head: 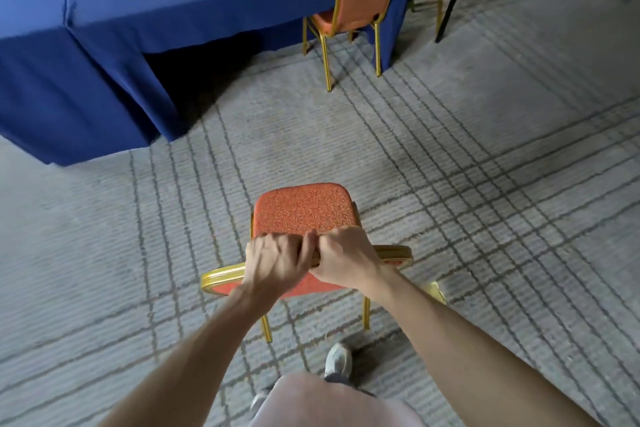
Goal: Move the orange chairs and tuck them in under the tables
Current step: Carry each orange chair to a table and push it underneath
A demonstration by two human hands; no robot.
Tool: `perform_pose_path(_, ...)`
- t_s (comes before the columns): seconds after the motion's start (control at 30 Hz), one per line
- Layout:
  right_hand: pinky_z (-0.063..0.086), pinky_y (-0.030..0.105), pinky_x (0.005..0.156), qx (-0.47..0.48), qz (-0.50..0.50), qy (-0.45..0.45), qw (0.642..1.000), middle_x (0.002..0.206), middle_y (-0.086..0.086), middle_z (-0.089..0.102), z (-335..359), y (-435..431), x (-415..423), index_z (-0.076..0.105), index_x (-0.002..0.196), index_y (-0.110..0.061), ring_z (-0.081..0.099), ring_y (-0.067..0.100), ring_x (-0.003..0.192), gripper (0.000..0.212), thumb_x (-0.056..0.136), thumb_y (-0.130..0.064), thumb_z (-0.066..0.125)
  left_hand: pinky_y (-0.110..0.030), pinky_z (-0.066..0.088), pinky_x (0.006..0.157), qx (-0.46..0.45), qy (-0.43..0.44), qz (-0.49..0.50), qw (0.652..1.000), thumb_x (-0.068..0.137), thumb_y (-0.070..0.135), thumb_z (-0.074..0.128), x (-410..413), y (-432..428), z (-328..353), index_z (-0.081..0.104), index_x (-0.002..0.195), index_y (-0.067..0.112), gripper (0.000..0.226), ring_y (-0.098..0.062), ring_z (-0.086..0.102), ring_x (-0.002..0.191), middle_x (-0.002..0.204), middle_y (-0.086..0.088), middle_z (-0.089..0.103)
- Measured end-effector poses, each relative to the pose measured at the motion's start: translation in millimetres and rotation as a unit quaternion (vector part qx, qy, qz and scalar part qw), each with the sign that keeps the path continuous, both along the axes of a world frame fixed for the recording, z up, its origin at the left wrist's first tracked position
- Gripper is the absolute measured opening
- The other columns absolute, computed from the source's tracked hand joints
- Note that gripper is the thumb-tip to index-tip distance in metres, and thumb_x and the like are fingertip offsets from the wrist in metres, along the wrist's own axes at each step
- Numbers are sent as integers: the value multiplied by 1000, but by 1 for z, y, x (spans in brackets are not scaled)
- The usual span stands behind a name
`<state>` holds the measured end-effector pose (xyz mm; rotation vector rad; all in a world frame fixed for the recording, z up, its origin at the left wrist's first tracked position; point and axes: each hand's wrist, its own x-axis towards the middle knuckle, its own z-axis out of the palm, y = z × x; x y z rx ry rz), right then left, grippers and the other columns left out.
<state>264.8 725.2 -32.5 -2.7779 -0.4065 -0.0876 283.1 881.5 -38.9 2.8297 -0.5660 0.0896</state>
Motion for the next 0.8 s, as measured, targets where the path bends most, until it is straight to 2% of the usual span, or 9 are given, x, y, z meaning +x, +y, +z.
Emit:
perform_pose_path(0.1,41,25,41,32,7,-32,999,48,0,60,4,-3,23,65,60,-16,57,21,41,31,85,-33,62,-28,34,49,-51,-10,56,997,99,50,34,14,-8,16,47,53,18,57,-34,58,47,51,-7,60)
perform_pose_path(0.27,48,28,55,51,55,70,995,69,1,71,19,-12,60,70,82,-18,67,24,62,22,84,-38,61,-29,26,54,-96,10,110,989,97,51,30,36,-13,22,25,50,23,55,-34,53,47,48,-6,53)
perform_pose_path(0.43,47,31,59,68,45,79,994,78,9,73,33,-22,99,69,86,-17,69,33,74,25,82,-40,61,-30,26,52,-91,-8,97,991,94,53,36,82,-20,29,35,51,24,53,-31,52,51,48,-6,48)
perform_pose_path(0.53,51,33,62,68,47,80,993,77,9,73,42,-22,131,69,84,-18,69,32,75,23,81,-39,62,-32,24,52,-95,-4,54,994,93,60,26,118,-15,34,35,53,21,57,-27,45,49,47,-1,39)
perform_pose_path(0.67,46,31,65,52,33,60,996,84,9,74,55,-27,180,71,90,-18,68,32,82,22,81,-37,66,-32,22,50,-101,-1,12,995,91,64,21,171,-17,46,44,55,24,58,-18,42,48,48,1,44)
perform_pose_path(0.73,45,32,66,42,17,58,997,87,10,73,60,-31,216,71,91,-17,68,33,86,25,80,-39,67,-33,25,52,-102,-5,24,994,91,64,22,208,-26,52,44,54,23,59,-20,48,51,48,0,46)
perform_pose_path(0.8,44,32,65,46,4,65,997,88,10,73,65,-36,253,70,90,-16,68,34,88,28,79,-42,67,-34,30,56,-96,-18,56,994,95,60,27,246,-35,55,46,56,19,60,-29,58,62,55,-5,55)
